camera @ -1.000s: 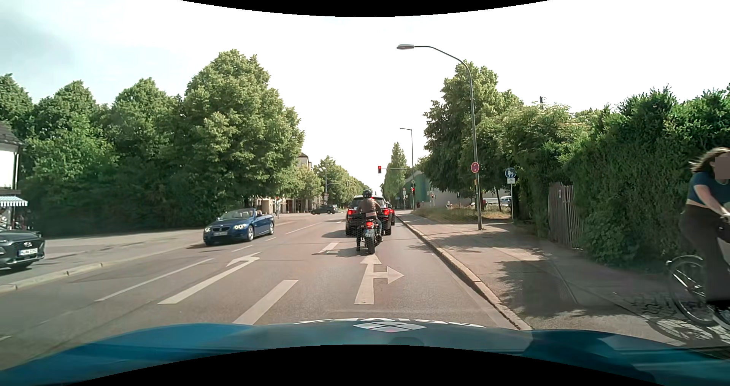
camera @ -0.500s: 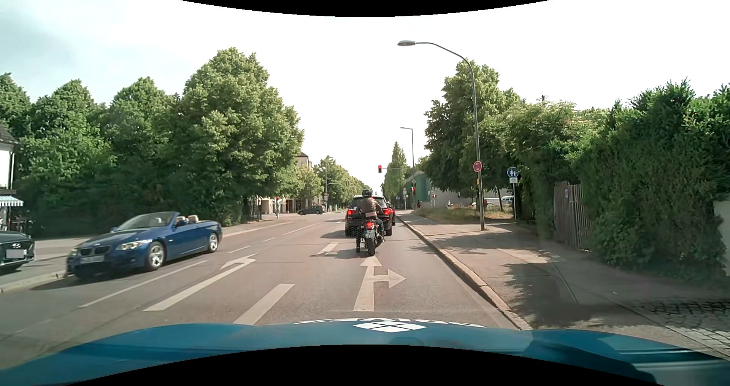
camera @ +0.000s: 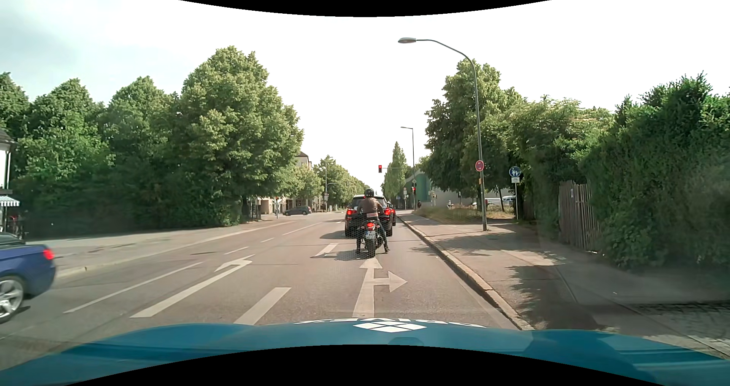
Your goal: Follow the waypoints while adhering to traffic rules and regulations
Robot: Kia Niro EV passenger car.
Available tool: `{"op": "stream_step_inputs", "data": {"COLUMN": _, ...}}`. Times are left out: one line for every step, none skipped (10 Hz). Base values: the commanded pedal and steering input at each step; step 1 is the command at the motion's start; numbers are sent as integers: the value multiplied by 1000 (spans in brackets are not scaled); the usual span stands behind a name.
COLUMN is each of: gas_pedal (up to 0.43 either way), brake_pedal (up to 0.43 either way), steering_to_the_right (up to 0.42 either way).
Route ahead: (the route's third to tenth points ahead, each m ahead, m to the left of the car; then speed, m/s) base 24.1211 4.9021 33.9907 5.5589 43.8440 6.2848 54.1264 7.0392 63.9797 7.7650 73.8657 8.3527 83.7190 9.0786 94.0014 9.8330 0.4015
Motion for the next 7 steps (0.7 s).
{"op": "stream_step_inputs", "data": {"gas_pedal": 0, "brake_pedal": 146, "steering_to_the_right": -10}}
{"op": "stream_step_inputs", "data": {"gas_pedal": 0, "brake_pedal": 146, "steering_to_the_right": -10}}
{"op": "stream_step_inputs", "data": {"gas_pedal": 0, "brake_pedal": 146, "steering_to_the_right": -10}}
{"op": "stream_step_inputs", "data": {"gas_pedal": 0, "brake_pedal": 146, "steering_to_the_right": -11}}
{"op": "stream_step_inputs", "data": {"gas_pedal": 0, "brake_pedal": 146, "steering_to_the_right": -10}}
{"op": "stream_step_inputs", "data": {"gas_pedal": 0, "brake_pedal": 146, "steering_to_the_right": -11}}
{"op": "stream_step_inputs", "data": {"gas_pedal": 0, "brake_pedal": 146, "steering_to_the_right": -10}}
